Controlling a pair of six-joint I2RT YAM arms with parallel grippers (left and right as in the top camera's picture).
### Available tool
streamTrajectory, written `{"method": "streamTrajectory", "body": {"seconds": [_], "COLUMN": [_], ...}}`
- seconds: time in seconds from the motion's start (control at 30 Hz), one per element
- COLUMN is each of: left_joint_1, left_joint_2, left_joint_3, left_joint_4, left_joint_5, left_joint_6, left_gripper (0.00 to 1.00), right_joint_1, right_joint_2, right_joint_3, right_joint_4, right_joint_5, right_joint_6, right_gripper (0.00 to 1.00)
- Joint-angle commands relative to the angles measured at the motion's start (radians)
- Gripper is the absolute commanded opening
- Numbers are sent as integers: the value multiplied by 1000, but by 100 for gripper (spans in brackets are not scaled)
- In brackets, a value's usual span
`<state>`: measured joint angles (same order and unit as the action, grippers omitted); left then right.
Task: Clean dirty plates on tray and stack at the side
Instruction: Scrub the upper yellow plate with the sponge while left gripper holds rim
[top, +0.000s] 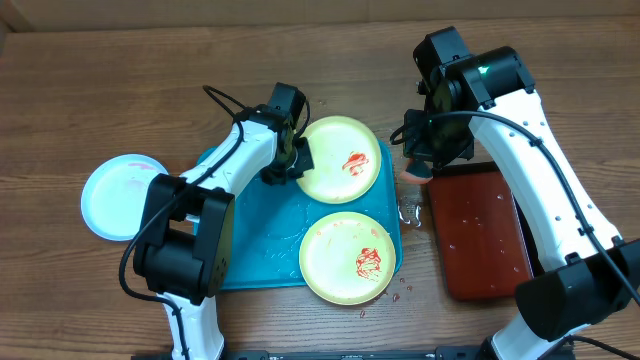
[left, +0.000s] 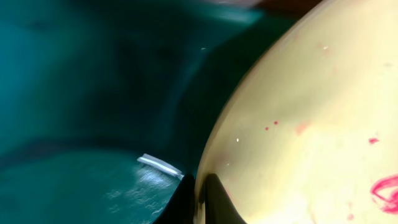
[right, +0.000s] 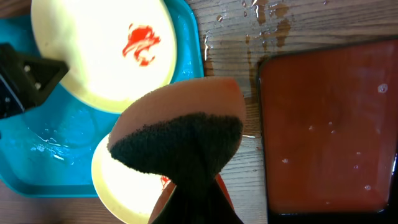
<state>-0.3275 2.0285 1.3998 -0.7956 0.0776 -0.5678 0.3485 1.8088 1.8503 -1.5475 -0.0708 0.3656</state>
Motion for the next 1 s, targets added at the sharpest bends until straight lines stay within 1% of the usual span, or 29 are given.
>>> {"method": "streamTrajectory", "body": {"seconds": [0.0,0.17,0.23,0.33,0.4,0.47,0.57,0.63,0.73,0.83,0.87,0.97], "left_joint_1": [4,36,61,98,125,136,137,136,137,139,139,139], "left_joint_2": [6,6,6,6,6,6,6,6,6,6,6,6], "left_joint_3": [-23,-23,-23,-23,-23,-23,-23,-23,-23,-23,-23,-23], "left_joint_4": [-114,-192,-207,-217,-197,-156,-79,-40,-19,-19,-22,-29], "left_joint_5": [-254,-307,-314,-310,-250,-172,-27,53,97,107,108,107], "left_joint_6": [75,55,29,19,55,117,211,247,248,259,276,276], "left_gripper": [4,4,4,4,4,4,4,4,4,4,4,4], "right_joint_1": [5,6,12,31,58,80,120,146,183,218,243,279], "right_joint_2": [-7,-6,-5,0,6,10,19,21,26,34,42,60], "right_joint_3": [0,0,0,-5,-26,-55,-109,-152,-205,-237,-267,-333], "right_joint_4": [-2,10,27,64,122,186,299,380,468,524,578,679], "right_joint_5": [-11,-45,-45,-50,-88,-135,-211,-251,-284,-320,-343,-370], "right_joint_6": [-29,-83,-110,-134,-161,-163,-159,-153,-117,-104,-104,-98], "right_gripper": [4,4,4,4,4,4,4,4,4,4,4,4]}}
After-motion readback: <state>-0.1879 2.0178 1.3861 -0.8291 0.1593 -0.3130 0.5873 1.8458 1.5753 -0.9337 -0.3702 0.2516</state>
